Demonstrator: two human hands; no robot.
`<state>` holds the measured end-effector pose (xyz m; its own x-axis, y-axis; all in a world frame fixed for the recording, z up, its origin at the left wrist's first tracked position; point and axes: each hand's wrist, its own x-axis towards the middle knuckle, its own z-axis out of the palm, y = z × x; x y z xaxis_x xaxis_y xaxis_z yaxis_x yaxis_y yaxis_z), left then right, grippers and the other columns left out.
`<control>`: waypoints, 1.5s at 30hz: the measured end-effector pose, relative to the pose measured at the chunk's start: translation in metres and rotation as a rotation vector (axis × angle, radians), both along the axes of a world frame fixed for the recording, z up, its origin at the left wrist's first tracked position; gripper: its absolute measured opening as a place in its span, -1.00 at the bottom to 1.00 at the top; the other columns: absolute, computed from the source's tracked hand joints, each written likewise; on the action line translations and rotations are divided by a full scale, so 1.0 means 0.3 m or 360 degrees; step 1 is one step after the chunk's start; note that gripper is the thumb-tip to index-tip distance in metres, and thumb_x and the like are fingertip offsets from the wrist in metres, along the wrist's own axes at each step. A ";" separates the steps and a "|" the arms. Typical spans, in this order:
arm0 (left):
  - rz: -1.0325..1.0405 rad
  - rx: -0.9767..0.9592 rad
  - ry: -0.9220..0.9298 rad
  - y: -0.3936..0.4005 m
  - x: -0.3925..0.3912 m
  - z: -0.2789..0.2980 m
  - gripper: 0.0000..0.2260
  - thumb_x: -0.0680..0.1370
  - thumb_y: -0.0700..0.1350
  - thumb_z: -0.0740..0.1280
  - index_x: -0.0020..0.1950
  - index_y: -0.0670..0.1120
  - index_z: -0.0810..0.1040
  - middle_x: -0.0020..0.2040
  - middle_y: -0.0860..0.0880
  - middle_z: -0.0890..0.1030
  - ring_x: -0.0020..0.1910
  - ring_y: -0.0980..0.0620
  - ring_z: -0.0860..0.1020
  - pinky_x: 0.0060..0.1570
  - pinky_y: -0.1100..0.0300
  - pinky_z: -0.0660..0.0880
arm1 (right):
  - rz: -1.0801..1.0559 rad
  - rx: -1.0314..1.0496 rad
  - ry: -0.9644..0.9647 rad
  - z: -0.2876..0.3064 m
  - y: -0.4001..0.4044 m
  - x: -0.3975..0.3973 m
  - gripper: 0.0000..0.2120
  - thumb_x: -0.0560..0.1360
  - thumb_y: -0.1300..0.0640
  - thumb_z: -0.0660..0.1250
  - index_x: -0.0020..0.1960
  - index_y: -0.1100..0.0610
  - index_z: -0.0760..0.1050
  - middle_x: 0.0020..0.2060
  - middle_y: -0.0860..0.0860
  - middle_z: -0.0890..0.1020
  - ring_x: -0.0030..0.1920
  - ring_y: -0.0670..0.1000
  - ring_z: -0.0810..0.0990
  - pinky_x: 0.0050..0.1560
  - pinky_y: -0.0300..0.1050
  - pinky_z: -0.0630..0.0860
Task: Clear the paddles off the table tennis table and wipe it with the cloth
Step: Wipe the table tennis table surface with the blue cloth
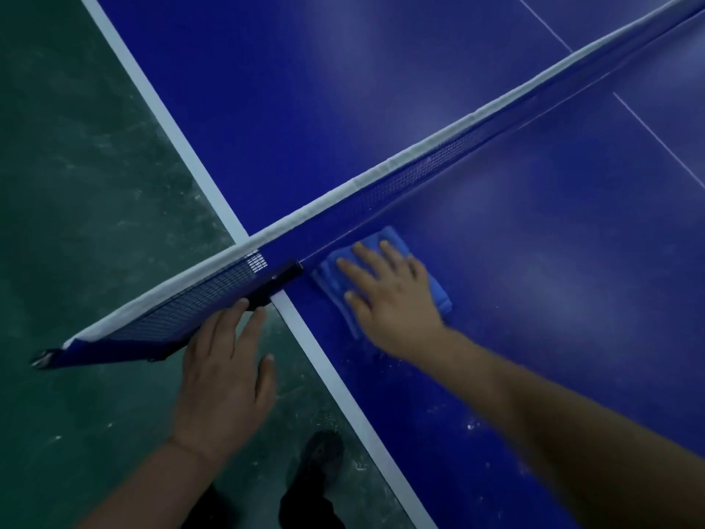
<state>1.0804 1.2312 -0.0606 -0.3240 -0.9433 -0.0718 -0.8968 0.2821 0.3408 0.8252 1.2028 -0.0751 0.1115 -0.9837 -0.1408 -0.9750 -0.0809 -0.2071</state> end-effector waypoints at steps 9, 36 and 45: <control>0.0034 0.0051 -0.0023 -0.003 0.037 -0.015 -0.42 0.55 0.03 0.12 0.48 -0.30 0.38 0.43 -0.24 0.43 0.39 -0.27 0.39 0.36 -0.25 0.37 | -0.0405 -0.0016 0.0223 -0.029 -0.193 0.007 -0.45 0.62 -0.09 -0.13 0.55 0.02 0.25 0.58 0.10 0.19 0.59 0.28 -0.01 0.49 0.46 -0.06; -0.0026 0.0227 -0.0051 0.005 0.056 0.019 -0.26 0.55 0.25 -0.12 0.61 -0.17 0.15 0.60 -0.10 0.18 0.56 -0.06 0.09 0.56 0.03 0.00 | -0.0263 0.0045 0.0168 -0.020 0.016 0.197 -0.47 0.64 -0.15 -0.08 0.58 -0.11 0.19 0.61 0.00 0.12 0.61 0.21 -0.07 0.51 0.42 -0.14; -0.0035 0.0235 0.0013 0.007 0.070 0.013 -0.24 0.57 0.31 -0.16 0.61 -0.16 0.16 0.60 -0.10 0.19 0.56 -0.05 0.09 0.56 0.04 0.00 | -0.0371 0.0012 0.0148 -0.035 0.038 0.272 -0.49 0.64 -0.16 -0.08 0.58 -0.18 0.14 0.62 -0.02 0.10 0.61 0.20 -0.08 0.51 0.42 -0.15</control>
